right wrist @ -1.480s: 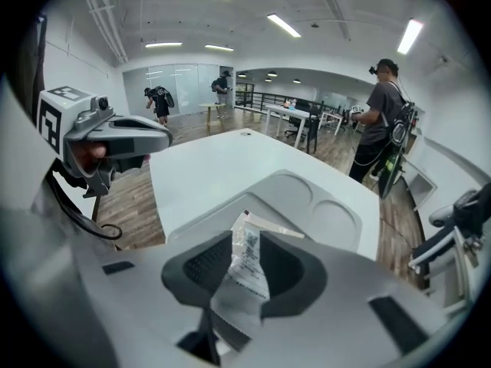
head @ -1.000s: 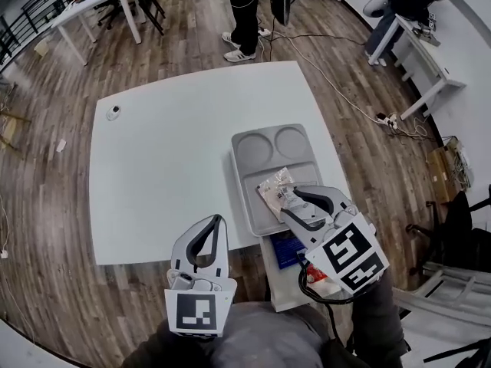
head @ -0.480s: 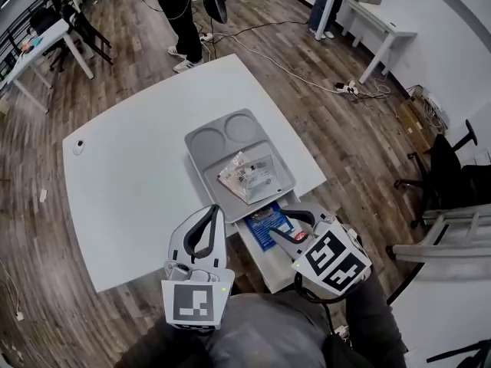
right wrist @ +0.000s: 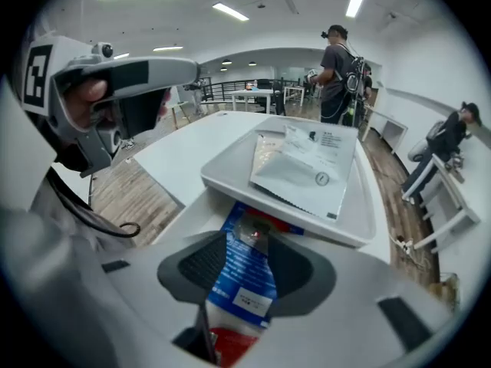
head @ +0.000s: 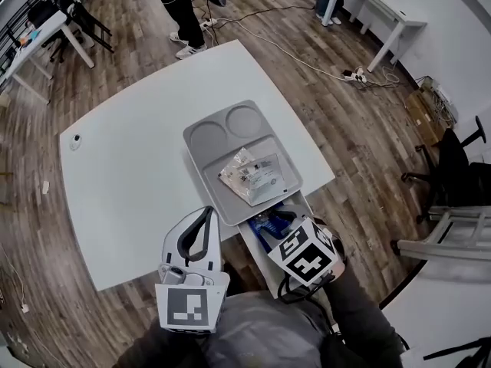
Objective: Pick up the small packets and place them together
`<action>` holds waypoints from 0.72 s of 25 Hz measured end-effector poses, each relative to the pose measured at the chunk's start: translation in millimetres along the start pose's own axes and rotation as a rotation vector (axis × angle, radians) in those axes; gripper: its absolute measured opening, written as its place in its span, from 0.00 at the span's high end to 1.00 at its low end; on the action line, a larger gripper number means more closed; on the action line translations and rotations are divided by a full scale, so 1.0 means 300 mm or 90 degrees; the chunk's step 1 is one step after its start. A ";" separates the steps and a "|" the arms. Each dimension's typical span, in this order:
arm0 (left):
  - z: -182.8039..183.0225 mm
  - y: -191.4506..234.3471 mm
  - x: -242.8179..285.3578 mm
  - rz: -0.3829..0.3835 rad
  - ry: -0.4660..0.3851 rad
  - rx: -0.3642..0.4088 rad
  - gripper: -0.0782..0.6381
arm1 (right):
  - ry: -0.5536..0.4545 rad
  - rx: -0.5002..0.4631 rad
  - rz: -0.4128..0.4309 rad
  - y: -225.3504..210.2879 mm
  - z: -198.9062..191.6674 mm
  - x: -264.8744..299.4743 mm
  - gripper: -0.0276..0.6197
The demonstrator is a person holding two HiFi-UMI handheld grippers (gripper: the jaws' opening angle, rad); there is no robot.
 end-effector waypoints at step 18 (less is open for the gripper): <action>-0.037 0.029 0.033 0.016 0.043 0.002 0.90 | -0.043 0.060 0.015 -0.027 0.008 0.084 0.84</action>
Point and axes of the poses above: the fingertips, and each gripper's own axes: x forward along the fingers, y to its left, z out of its top, the point moved 7 cm from there along -x, backward along the fingers, and after that the axes turned 5 degrees about z, right-handed, at the moved point
